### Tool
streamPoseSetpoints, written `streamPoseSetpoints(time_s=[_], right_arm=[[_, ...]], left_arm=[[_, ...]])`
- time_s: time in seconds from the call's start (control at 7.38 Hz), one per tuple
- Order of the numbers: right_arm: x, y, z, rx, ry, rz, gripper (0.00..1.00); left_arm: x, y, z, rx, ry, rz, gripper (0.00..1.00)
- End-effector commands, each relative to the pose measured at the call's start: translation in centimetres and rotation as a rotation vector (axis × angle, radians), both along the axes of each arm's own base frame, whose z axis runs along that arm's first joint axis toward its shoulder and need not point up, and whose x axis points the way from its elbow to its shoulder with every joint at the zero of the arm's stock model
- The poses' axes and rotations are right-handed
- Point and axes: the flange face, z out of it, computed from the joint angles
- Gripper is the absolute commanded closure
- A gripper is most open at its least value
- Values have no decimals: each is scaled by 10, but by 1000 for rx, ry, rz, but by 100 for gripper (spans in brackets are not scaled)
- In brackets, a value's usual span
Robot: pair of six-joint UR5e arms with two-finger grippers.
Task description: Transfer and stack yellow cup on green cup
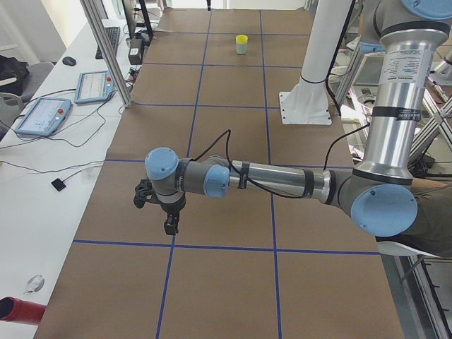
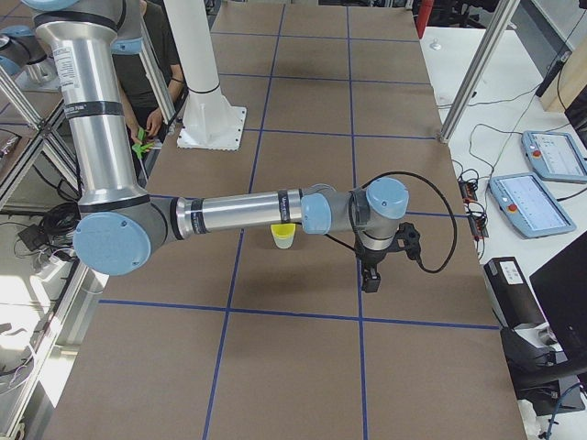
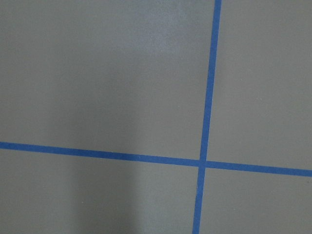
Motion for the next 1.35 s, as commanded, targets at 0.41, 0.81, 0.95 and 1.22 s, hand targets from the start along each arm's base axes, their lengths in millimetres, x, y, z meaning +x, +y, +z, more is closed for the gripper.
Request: streamPoseSetpoints(time_s=[0.41, 0.81, 0.95, 1.22], right_arm=[[5, 38, 4, 7, 12, 3, 0], [-3, 36, 8, -8, -1, -6, 0], [-3, 36, 9, -4, 0, -11, 0], [-3, 35, 9, -6, 2, -12, 0]], left_arm=[[3, 29, 13, 35, 0, 12, 0], [4, 32, 15, 55, 10, 7, 0], [4, 33, 16, 50, 13, 7, 0], [4, 33, 17, 53, 13, 8, 0]])
